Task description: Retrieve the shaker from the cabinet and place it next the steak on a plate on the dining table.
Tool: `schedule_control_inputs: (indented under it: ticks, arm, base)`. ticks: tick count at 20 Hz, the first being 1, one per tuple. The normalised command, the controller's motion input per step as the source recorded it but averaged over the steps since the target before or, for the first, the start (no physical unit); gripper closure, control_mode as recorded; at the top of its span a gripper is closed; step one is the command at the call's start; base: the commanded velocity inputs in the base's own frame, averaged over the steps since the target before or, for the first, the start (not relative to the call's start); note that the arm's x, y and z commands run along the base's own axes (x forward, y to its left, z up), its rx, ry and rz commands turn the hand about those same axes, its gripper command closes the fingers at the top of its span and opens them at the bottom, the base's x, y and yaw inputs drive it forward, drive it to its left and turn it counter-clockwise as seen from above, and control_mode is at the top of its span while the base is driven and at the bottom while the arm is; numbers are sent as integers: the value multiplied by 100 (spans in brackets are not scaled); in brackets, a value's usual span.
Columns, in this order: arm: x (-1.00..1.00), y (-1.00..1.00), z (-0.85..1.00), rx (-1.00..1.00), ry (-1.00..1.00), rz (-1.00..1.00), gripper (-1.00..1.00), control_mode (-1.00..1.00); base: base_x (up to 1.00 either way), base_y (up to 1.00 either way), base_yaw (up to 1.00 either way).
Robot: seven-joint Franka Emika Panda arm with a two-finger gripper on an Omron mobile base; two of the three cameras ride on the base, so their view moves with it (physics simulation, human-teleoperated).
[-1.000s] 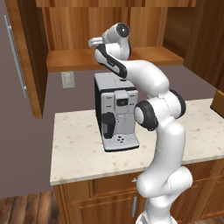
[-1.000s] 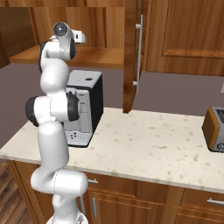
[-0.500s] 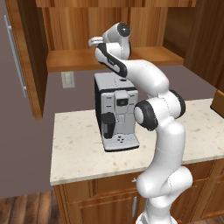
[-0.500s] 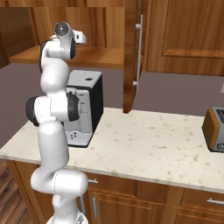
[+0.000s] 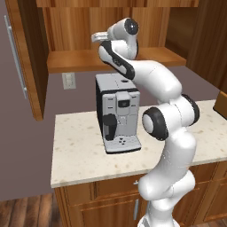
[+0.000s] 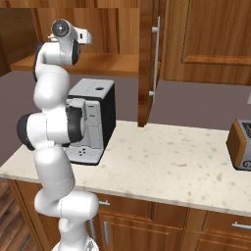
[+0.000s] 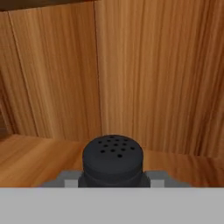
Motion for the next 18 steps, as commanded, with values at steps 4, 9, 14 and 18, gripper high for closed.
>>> schedule_control_inputs:
  ticks: [4, 9, 14, 18]
  arm:
    - [-100, 0, 53, 0, -31, 0, 100, -100]
    - [-98, 0, 48, 0, -31, 0, 100, -100]
    - [-100, -33, 21, 6, -14, -6, 100, -100]
    - [-100, -55, 20, 13, -6, -14, 100, -100]
  base:
    - [0, 0, 0]
    - [0, 0, 0]
    - [0, 0, 0]
    - [0, 0, 0]
